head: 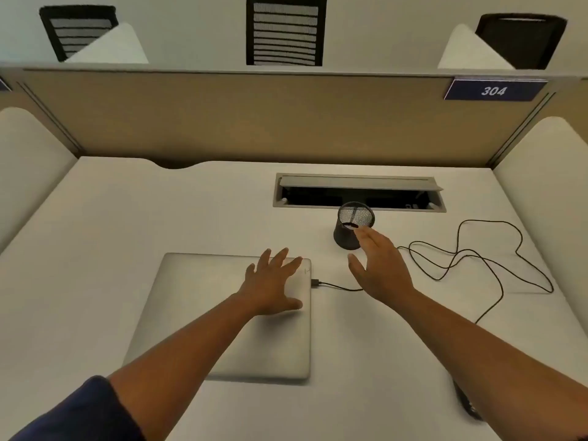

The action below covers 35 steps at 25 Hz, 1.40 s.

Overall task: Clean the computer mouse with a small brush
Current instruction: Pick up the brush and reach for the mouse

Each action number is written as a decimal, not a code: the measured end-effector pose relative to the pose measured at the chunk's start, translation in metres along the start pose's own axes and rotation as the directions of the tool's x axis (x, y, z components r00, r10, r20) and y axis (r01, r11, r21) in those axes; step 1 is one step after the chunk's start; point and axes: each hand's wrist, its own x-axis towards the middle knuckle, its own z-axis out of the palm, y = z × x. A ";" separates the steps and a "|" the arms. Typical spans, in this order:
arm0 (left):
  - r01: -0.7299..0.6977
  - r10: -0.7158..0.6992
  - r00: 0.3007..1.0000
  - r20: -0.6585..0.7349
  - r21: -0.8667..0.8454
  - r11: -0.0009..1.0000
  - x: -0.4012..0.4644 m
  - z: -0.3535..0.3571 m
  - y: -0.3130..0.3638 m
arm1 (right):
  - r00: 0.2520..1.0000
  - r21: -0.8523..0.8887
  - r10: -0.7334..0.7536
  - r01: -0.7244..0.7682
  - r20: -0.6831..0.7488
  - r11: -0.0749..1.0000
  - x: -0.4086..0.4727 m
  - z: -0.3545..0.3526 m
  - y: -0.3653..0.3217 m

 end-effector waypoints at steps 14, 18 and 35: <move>0.088 -0.096 0.980 0.171 0.054 0.995 0.017 0.013 -0.008 | 0.973 0.205 0.105 -0.062 -0.204 0.977 0.059 0.008 0.033; 0.087 -0.090 0.984 0.156 0.027 0.996 0.016 0.013 -0.008 | 0.975 0.205 0.092 -0.049 -0.203 0.977 0.063 0.003 0.034; -0.109 0.082 0.987 -0.141 -0.189 0.976 -0.028 -0.012 0.049 | 0.796 0.803 0.519 -0.072 -0.311 0.591 -0.062 -0.085 0.000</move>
